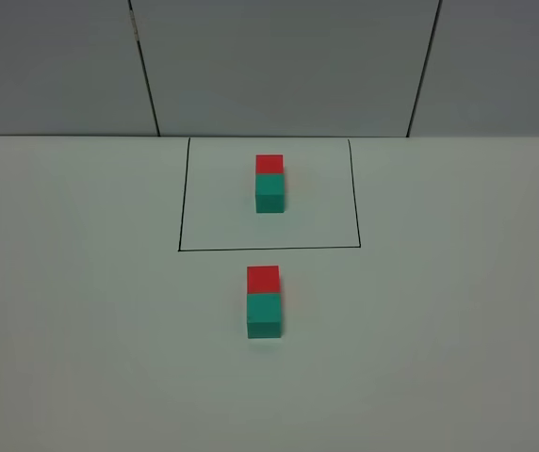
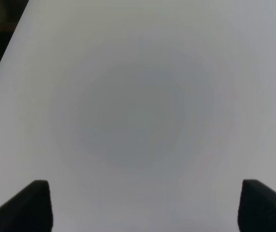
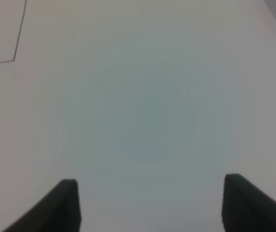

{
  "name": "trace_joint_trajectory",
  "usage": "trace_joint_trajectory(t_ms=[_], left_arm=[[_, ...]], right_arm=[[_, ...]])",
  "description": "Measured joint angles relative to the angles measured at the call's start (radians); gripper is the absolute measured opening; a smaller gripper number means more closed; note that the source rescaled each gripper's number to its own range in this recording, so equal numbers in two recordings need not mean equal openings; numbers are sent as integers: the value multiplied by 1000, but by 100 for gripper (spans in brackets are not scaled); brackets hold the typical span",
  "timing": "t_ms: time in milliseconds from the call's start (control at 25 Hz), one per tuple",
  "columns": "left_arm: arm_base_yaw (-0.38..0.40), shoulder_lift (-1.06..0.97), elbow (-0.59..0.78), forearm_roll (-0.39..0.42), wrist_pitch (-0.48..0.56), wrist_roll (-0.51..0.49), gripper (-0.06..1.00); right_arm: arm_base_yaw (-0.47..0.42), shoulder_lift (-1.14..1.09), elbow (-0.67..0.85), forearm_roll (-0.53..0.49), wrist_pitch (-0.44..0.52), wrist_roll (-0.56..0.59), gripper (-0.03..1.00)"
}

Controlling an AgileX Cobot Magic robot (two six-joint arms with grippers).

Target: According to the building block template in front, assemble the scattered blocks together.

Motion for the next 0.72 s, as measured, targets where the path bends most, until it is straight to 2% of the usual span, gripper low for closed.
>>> trace_joint_trajectory(t_ms=[720], left_arm=[[0,0,0,0,0,1,94]], right_arm=[[0,0,0,18,-3,-33,61]])
